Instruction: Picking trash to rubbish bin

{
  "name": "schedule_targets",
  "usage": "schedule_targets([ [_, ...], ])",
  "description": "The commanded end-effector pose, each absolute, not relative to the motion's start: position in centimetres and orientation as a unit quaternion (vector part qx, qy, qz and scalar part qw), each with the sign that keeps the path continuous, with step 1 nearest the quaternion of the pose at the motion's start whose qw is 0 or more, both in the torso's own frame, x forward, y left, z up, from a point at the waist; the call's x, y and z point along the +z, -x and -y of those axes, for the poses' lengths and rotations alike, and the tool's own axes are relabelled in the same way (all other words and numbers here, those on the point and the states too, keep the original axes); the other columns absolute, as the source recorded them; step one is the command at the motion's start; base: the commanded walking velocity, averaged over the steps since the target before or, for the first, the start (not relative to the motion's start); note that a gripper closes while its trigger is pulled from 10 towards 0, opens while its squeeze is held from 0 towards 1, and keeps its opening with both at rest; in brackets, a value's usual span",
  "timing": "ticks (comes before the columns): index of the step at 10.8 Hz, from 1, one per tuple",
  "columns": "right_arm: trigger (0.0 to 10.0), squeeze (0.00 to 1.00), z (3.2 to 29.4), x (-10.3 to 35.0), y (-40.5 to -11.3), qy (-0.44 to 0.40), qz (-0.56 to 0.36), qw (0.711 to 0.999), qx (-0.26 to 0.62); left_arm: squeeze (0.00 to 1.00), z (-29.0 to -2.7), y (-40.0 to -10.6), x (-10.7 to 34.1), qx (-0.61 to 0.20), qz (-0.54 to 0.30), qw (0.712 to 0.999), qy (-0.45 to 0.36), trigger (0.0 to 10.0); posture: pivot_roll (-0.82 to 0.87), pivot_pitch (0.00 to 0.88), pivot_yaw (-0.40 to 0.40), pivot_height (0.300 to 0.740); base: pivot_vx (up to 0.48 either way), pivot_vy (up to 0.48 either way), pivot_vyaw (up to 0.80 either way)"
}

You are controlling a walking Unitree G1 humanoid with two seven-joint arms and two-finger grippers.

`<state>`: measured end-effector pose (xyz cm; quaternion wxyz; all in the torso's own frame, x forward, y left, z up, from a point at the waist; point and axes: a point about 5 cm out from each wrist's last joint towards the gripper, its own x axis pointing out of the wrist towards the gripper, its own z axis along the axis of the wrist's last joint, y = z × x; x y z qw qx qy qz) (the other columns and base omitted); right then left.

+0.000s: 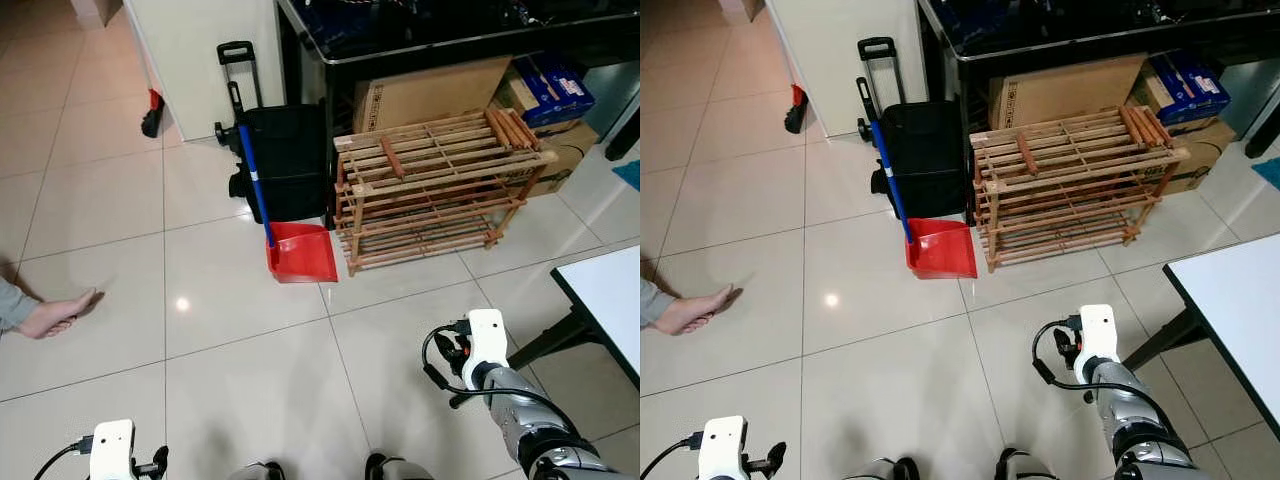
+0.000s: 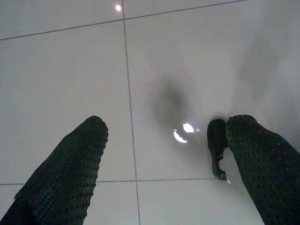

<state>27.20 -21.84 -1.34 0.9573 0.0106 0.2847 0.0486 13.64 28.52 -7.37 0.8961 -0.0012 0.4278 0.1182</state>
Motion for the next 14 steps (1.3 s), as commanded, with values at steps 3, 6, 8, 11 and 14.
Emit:
schedule_targets([
  [3,10.0,0.00,21.8,-1.4,-27.1,-0.013,-0.286,0.957,0.047,0.00,-28.9,-13.5,-7.3,0.126,-0.434,0.892,-0.003,10.0,-0.14,0.146,0.054,0.740,0.000,0.000,0.00],
  [6,10.0,0.00,21.6,-1.4,-27.2,-0.018,-0.285,0.957,0.044,0.00,-28.9,-14.6,-6.9,0.136,-0.414,0.900,-0.012,10.0,-0.13,0.143,0.057,0.740,0.000,0.000,0.00],
  [8,10.0,0.00,21.6,-1.1,-27.5,-0.033,-0.272,0.961,0.040,0.00,-29.0,-16.3,-6.0,0.140,-0.377,0.915,0.003,10.0,-0.13,0.141,0.062,0.740,0.000,0.000,0.00],
  [11,10.0,0.00,21.8,-0.3,-28.2,-0.031,-0.251,0.967,0.037,0.00,-28.2,-21.4,-2.6,0.109,-0.253,0.961,-0.036,10.0,-0.13,0.143,0.067,0.740,0.000,0.000,0.00],
  [14,10.0,0.00,20.5,3.1,-30.6,-0.023,-0.160,0.983,0.086,0.00,-26.2,-26.2,2.8,0.067,-0.091,0.992,-0.062,10.0,-0.12,0.143,0.069,0.740,0.000,0.000,0.00],
])
